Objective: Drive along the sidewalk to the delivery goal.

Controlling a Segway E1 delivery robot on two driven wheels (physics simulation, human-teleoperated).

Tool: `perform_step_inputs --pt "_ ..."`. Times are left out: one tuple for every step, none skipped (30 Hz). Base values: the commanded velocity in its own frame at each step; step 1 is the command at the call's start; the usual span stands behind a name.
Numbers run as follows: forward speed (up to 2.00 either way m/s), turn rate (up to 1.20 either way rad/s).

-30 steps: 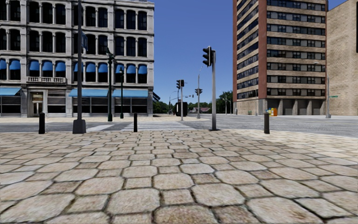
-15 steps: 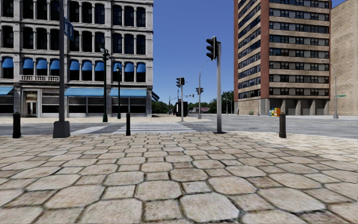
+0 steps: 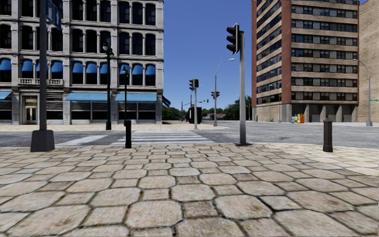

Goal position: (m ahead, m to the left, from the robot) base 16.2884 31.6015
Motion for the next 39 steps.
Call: perform_step_inputs --pt "2.00 0.21" --pt "2.00 0.24" --pt "2.00 0.26" --pt "2.00 0.27" --pt "2.00 0.27" --pt "2.00 0.27" --pt "2.00 0.27" --pt "2.00 0.27" --pt "2.00 0.27" --pt "2.00 0.27" --pt "2.00 0.27" --pt "2.00 0.27" --pt "2.00 0.27" --pt "2.00 0.27" --pt "2.00 0.28" --pt "2.00 0.28" --pt "2.00 0.28" --pt "2.00 0.28" --pt "2.00 0.28" --pt "2.00 0.28" --pt "2.00 0.28" --pt "2.00 0.28" --pt "2.00 0.28" --pt "2.00 0.28" --pt "2.00 0.28" --pt "2.00 0.28" --pt "2.00 0.28" --pt "2.00 0.28" --pt "2.00 0.28" --pt "2.00 0.28" --pt "2.00 0.28" --pt "2.00 0.28" --pt "2.00 0.28" --pt "2.00 0.28" --pt "2.00 0.28" --pt "2.00 0.28" --pt "2.00 0.00" --pt "2.00 0.00" --pt "2.00 0.00"
